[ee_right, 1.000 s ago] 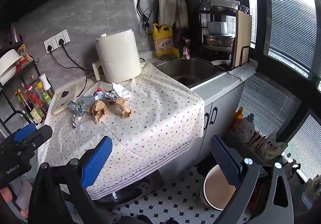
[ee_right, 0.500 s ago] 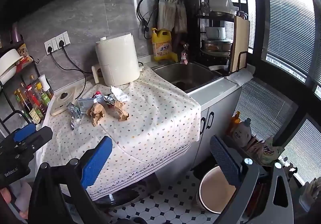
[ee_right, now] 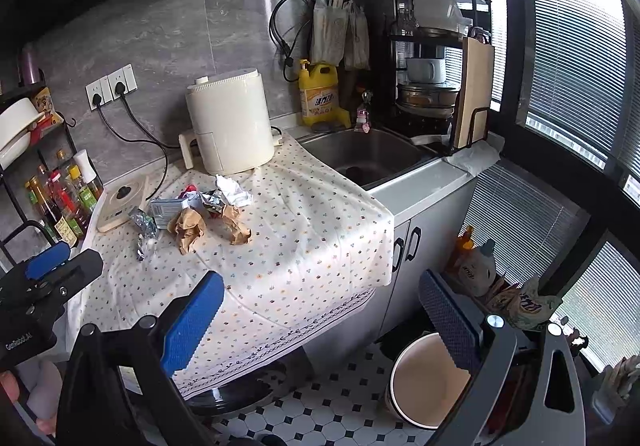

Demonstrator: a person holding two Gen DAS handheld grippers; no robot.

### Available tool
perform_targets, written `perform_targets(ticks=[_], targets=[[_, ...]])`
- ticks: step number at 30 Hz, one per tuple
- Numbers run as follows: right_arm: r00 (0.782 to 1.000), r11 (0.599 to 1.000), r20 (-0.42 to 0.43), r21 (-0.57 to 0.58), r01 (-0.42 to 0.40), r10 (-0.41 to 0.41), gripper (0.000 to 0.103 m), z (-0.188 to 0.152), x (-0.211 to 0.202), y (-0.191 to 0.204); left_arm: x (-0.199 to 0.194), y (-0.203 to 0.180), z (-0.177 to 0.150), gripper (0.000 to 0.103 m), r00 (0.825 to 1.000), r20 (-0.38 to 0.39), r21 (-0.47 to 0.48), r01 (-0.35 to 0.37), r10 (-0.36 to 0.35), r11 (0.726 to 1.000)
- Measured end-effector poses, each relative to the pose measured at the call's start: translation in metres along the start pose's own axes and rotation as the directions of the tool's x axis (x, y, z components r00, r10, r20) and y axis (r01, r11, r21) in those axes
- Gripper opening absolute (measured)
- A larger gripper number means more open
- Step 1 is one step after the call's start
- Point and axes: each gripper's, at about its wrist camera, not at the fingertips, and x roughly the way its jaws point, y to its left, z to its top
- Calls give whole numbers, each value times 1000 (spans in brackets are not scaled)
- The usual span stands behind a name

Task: Collect trash

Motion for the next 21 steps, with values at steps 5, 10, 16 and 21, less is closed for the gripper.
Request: perform_targets(ticks=[5, 10, 16, 21], targets=[[1000, 1000, 10, -7, -6, 6, 95, 3, -1, 1, -3, -1, 2, 97, 1000, 8, -1, -3, 3, 1000], [1000, 1000, 15, -11, -11, 11, 95, 6, -2, -1, -7, -4, 5, 97, 1000, 18, 2, -6, 6, 1000], [1000, 1000, 21, -13, -19, 19, 95, 4, -6, -3, -8, -6, 3, 97, 1000, 19, -2, -6, 6, 1000], [999, 1000, 17, -13, -28, 28, 95, 4, -7, -5, -10, -9, -2, 97, 1000, 21, -2, -12, 12, 1000]])
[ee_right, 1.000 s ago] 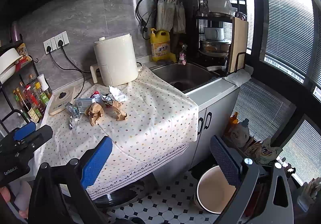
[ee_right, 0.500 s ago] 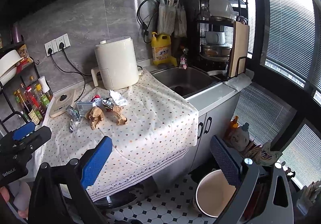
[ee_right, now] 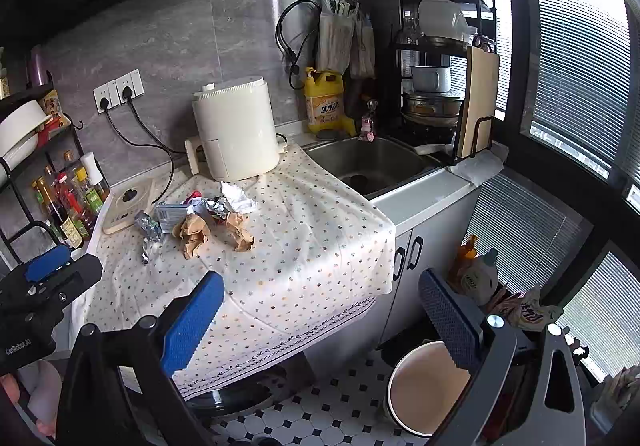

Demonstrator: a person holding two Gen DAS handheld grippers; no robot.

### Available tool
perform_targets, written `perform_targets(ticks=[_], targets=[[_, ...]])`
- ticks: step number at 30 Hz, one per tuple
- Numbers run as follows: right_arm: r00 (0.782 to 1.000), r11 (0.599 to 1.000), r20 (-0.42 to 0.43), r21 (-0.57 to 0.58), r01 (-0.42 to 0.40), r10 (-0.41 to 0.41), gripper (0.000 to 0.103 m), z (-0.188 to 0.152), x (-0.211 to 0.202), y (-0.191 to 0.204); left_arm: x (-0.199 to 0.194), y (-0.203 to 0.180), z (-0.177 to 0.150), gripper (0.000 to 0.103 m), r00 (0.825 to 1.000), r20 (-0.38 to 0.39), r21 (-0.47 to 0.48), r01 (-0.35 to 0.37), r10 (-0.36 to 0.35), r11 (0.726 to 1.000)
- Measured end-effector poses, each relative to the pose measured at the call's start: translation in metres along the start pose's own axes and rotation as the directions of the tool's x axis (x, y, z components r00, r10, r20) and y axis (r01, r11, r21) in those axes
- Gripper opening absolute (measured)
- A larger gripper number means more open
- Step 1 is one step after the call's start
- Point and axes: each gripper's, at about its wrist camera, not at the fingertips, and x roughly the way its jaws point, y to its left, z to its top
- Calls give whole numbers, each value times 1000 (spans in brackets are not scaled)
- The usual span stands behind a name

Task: Collect trash

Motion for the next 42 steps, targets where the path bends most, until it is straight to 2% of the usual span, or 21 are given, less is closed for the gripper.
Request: perform_targets(ticks=[28, 34, 42], targets=[[998, 997, -7, 49, -57, 58, 95, -5, 11, -8, 0, -7, 5, 97, 999, -19, -16, -44, 44, 999], [996, 995, -37, 51, -85, 86, 95, -7, 27, 4, 4, 6, 3, 97, 997, -36, -27, -76, 75, 997], [987, 992, -99, 30, -124, 127, 95, -4, 66, 37, 17, 54, -4, 97, 990, -80, -96, -128, 120, 987]])
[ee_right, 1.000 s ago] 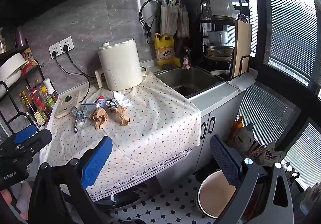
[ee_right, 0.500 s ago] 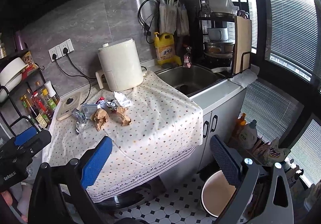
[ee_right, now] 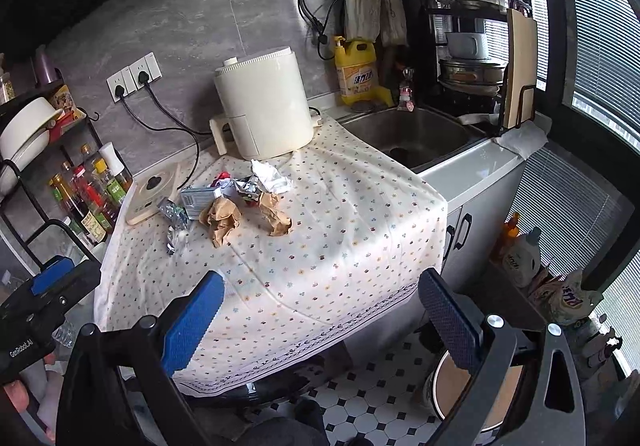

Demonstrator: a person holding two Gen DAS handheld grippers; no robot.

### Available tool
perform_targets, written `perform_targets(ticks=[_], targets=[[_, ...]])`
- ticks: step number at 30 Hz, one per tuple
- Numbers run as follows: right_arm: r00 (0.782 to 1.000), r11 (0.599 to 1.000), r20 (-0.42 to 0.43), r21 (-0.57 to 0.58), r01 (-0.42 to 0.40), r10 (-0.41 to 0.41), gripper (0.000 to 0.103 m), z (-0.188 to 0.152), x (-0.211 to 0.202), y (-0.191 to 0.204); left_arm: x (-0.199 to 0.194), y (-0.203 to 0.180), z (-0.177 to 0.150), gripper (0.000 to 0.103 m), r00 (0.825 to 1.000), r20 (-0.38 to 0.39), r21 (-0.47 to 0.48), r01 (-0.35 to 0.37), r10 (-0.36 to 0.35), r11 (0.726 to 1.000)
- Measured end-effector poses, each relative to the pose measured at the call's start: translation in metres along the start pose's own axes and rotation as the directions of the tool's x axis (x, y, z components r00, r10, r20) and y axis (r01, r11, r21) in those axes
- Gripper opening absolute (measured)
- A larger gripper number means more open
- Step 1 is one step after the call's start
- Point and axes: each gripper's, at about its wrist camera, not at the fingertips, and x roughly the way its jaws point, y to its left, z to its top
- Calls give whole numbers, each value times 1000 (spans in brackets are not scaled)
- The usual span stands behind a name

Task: Collect trash
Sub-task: 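Grasp the silver chip bag with the left tool while the right tool grasps crumpled brown paper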

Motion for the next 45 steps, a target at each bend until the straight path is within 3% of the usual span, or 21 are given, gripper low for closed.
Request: perform_targets(ticks=[4, 6, 11, 17, 24, 28, 31, 34, 41, 43, 44, 45], targets=[[1000, 999, -15, -36, -12, 11, 94, 8, 30, 19, 19, 30, 6, 97, 1000, -11, -50, -9, 9, 999], [999, 999, -43, -51, -4, 2, 89, 13, 48, 28, 33, 45, 11, 97, 1000, -26, -75, -15, 13, 997], [995, 997, -99, -63, -36, 30, 79, 29, 90, 46, 68, 81, 24, 81, 998, -62, -111, -22, 15, 994], [989, 996, -145, -70, -50, 39, 69, 48, 134, 66, 110, 119, 44, 72, 997, -81, -159, -19, 6, 987], [980, 994, -194, -97, -53, 33, 48, 57, 183, 84, 163, 156, 62, 57, 994, -106, -193, -6, -15, 981], [975, 994, -224, -103, -35, 11, 39, 60, 211, 90, 203, 171, 64, 38, 985, -171, -184, -26, -6, 983], [971, 994, -238, -108, -11, -15, 39, 60, 229, 93, 231, 183, 62, 28, 972, -234, -175, -72, 30, 982], [969, 994, -246, -107, 6, -32, 39, 61, 241, 96, 251, 196, 60, 28, 962, -268, -189, -97, 44, 977], [961, 995, -267, -95, 41, -65, 39, 63, 264, 103, 271, 203, 65, 28, 967, -254, -166, -37, -6, 985], [959, 994, -273, -97, 57, -81, 48, 66, 270, 103, 279, 204, 65, 26, 964, -266, -163, -36, -9, 986], [959, 993, -270, -96, 63, -86, 52, 68, 272, 103, 281, 206, 65, 15, 964, -267, -168, -35, -12, 985], [960, 993, -265, -97, 70, -93, 58, 68, 274, 103, 283, 207, 65, 12, 963, -271, -169, -41, -6, 985]])
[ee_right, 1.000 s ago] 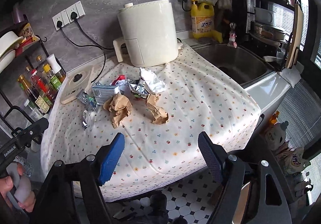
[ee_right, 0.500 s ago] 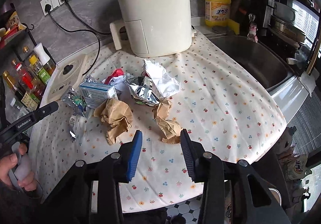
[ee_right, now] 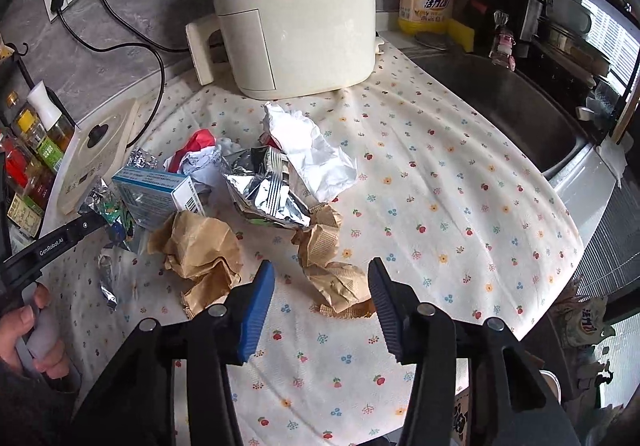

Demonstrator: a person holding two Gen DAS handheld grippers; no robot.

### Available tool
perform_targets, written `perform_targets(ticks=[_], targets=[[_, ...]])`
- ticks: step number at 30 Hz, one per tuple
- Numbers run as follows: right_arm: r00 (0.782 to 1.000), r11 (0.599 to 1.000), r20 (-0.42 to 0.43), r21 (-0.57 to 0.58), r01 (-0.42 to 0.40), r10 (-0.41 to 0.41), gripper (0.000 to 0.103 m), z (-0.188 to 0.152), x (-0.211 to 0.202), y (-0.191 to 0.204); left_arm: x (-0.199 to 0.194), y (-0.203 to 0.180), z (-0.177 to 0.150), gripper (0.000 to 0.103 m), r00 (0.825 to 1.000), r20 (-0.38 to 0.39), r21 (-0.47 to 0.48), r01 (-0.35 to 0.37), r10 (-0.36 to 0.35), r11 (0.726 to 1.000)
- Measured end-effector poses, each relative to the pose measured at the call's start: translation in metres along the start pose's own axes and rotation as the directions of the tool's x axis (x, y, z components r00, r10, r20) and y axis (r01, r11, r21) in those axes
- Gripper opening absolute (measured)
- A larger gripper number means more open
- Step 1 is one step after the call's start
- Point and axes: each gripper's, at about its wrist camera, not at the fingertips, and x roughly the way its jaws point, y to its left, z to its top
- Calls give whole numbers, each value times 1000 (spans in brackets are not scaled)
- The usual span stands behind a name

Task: Collect trash
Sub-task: 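Grasp the silver chip bag with the left tool while the right tool grasps crumpled brown paper, then carry both items to the white bin and open both tools to drop them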

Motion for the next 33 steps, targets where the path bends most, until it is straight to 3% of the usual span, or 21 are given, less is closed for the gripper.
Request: perform_targets(ticks=[2, 4, 5, 6, 11, 21, 25, 33], targets=[[1000, 1000, -6, -7, 12, -12, 62, 1, 4, 2, 0, 3, 1, 4, 1000, 3, -14, -10, 10, 1000], [1000, 1000, -21, -17, 3, -4, 60, 0, 12, 2, -4, 4, 2, 3, 1000, 16, -21, -2, 2, 1000], [999, 1000, -38, -22, -4, 3, 55, -1, 17, 2, -8, 4, 1, 2, 1000, 26, -14, -9, 9, 1000], [998, 1000, -63, -25, -15, 14, 31, -2, 21, 1, -12, 3, 1, 2, 999, 37, -7, -10, 10, 1000], [997, 996, -16, -35, -82, 81, 24, -6, 5, -3, -32, 0, 1, 2, 996, 88, 1, -10, 10, 1000], [986, 990, 95, -47, -130, 134, 23, -23, -58, -43, -88, -42, -2, 2, 970, 235, -25, -50, 54, 998], [981, 990, 131, -18, -140, 141, 23, -33, -82, -70, -112, -72, -8, 2, 958, 279, 15, -78, 70, 997], [981, 991, 151, 35, -125, 119, 23, -68, -120, -135, -122, -151, -37, 2, 969, 244, 113, 5, -32, 994]])
